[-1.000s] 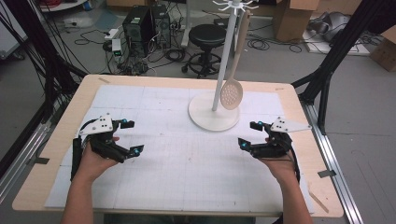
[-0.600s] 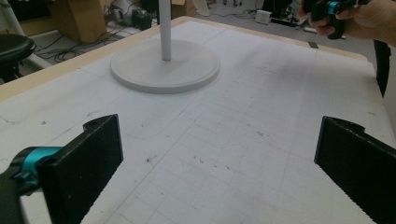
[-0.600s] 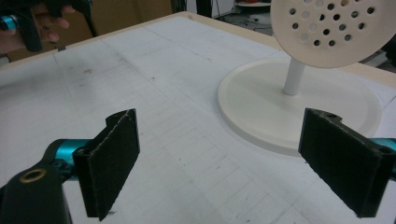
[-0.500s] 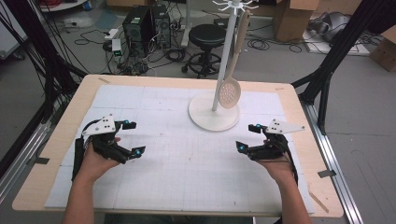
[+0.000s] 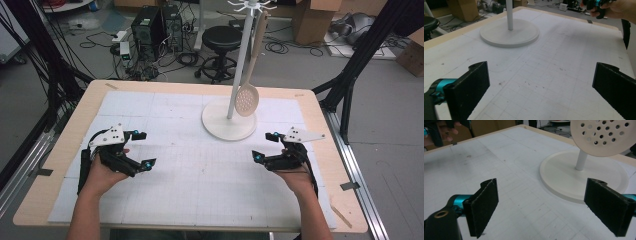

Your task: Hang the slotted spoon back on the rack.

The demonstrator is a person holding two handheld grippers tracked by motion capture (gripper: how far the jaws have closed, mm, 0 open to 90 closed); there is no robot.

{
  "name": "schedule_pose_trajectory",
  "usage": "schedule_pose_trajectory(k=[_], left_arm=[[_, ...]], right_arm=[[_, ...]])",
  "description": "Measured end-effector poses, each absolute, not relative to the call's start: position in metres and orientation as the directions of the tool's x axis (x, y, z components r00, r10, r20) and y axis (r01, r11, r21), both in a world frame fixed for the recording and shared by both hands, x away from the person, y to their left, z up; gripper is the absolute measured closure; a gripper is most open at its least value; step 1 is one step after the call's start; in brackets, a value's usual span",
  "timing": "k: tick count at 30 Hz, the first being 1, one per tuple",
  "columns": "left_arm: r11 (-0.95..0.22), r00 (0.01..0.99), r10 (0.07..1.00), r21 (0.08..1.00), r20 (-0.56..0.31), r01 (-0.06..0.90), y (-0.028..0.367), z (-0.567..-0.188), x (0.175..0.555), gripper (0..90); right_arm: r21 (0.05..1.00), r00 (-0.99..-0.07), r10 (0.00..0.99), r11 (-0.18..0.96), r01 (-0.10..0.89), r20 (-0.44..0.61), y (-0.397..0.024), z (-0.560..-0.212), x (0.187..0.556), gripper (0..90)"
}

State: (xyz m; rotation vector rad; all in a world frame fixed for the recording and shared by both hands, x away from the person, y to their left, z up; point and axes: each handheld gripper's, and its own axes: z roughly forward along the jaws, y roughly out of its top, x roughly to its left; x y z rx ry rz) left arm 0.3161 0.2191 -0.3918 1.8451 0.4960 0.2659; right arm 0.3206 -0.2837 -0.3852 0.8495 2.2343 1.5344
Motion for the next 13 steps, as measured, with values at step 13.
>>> schedule_pose_trajectory(k=[13], left_arm=[[-0.268,0.886,0.459,0.941,-0.065,0.208,0.2180,-0.3928,0.3160,1.6]], right_arm=[[0.919,-0.775,0.626,0.251,0.304,0.085,-0.2844,-0.3845,0.3201,11.4]])
